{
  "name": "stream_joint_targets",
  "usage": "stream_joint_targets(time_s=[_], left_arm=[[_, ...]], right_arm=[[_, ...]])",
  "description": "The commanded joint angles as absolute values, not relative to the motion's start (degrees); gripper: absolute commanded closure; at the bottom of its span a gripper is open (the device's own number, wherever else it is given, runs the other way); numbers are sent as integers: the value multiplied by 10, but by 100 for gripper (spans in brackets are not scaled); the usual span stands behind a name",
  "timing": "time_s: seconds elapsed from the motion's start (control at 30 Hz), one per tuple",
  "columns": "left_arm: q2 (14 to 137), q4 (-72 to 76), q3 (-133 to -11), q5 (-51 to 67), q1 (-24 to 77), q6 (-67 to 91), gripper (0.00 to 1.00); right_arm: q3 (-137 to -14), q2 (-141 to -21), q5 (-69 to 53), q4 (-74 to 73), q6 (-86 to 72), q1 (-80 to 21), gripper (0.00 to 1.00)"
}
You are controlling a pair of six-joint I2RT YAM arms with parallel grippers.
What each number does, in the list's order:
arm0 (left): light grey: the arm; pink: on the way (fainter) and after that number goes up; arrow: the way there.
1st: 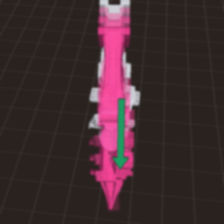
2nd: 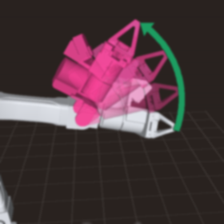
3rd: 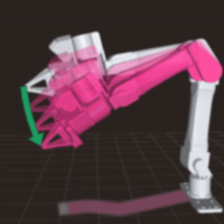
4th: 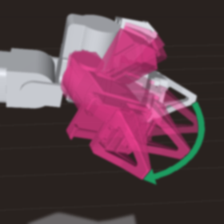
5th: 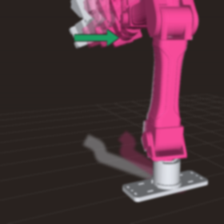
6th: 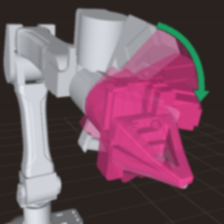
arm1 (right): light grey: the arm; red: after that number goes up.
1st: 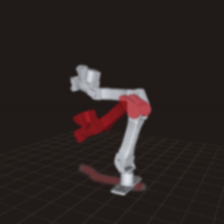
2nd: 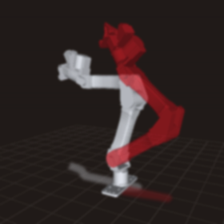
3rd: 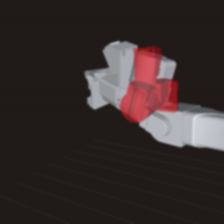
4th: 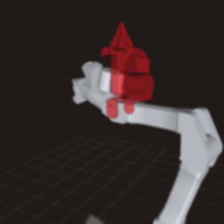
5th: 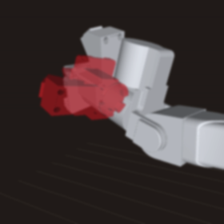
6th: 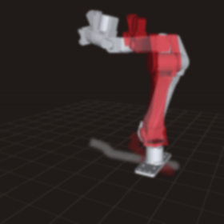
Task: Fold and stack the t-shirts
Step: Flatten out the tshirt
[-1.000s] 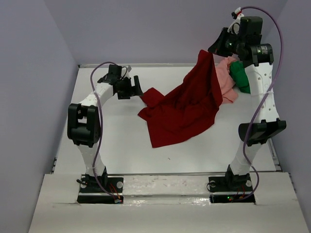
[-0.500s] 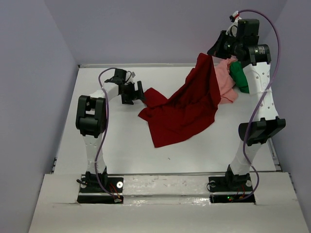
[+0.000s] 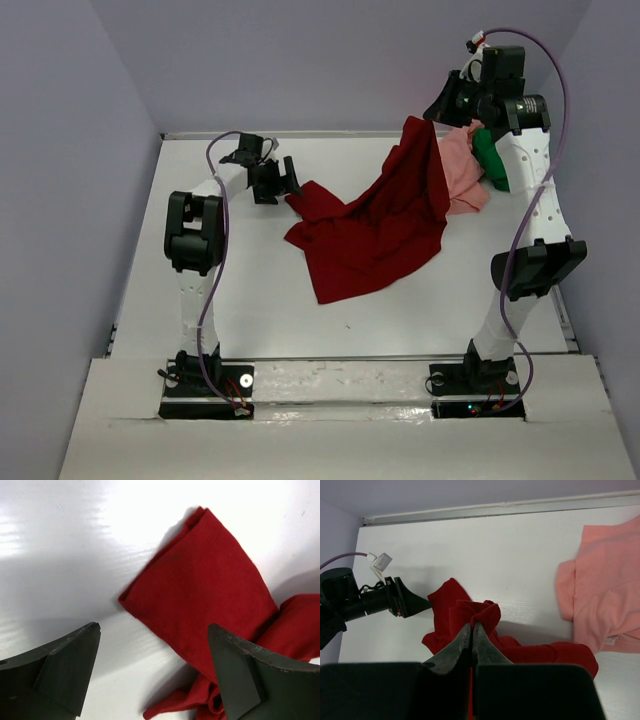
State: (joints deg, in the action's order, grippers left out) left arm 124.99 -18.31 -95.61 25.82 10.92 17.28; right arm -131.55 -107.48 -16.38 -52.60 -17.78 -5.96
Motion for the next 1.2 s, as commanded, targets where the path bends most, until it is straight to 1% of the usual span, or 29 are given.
stream_joint_targets(time_s=[0.0,0.17,0.37,0.43,0.67,1.1,1.17], left_arm=[[1263,-201,-1005,249,113,182,3],[1286,-211,-1033,238,112,185,4],[1299,-219,-1039,234,112,191,5],[1307,-223,-1041,236,113,191,7],[1317,-225,-1029,247,115,192,9],[1328,-236,-1020,241,135,193,10],[1332,-236,-1025,238,136,192,13]], right_arm=[[-1309,-1036,-172,-481,-177,-56,100],[-1303,-1034,-173,-480,-174,-56,100],[-1305,-1035,-173,-480,-177,-56,100],[-1307,-1038,-173,-480,-177,-56,100],[-1311,-1045,-178,-480,-179,-56,100],[-1309,-1047,-178,-479,-180,-56,100],[-1307,-1046,-177,-479,-180,-56,100]])
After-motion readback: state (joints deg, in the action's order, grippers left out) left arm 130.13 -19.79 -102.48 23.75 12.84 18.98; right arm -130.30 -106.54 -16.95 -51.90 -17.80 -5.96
